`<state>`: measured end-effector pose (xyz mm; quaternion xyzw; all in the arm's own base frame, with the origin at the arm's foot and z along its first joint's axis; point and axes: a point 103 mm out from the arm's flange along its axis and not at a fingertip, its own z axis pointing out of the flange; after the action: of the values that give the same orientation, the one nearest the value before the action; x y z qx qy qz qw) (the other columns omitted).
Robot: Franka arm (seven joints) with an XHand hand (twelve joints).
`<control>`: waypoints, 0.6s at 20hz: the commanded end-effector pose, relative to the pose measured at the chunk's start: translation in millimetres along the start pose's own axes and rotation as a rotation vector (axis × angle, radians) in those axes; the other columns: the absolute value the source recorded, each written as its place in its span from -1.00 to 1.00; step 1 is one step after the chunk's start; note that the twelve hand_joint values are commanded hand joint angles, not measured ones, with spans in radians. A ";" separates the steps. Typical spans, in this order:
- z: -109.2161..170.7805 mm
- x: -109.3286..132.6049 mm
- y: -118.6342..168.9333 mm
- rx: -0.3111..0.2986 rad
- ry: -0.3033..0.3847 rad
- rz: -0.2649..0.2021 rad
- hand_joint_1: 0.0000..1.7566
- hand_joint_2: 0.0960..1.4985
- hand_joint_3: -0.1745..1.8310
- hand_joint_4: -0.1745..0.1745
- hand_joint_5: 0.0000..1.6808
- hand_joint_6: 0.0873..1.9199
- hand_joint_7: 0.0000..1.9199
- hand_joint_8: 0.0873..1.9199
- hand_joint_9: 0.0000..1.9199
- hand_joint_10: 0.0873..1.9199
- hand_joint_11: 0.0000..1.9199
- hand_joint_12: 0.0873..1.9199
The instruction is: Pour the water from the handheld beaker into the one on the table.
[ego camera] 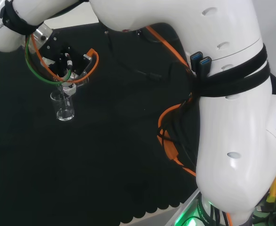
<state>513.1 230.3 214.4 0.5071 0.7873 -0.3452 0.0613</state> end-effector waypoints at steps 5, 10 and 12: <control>2.0 -0.8 -1.1 -0.001 0.006 0.000 0.46 0.36 -1.00 0.04 0.44 -0.38 0.63 -1.00 0.11 -0.42 -0.35 0.14; 2.6 -3.0 -1.6 0.000 0.013 0.001 0.46 0.36 -1.00 0.03 0.44 -0.38 0.63 -1.00 0.11 -0.42 -0.34 0.14; 2.2 -2.9 -1.7 0.000 0.014 0.001 0.46 0.36 -1.00 0.03 0.44 -0.38 0.63 -1.00 0.11 -0.42 -0.34 0.14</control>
<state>512.7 226.4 214.6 0.5098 0.7874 -0.3420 0.0566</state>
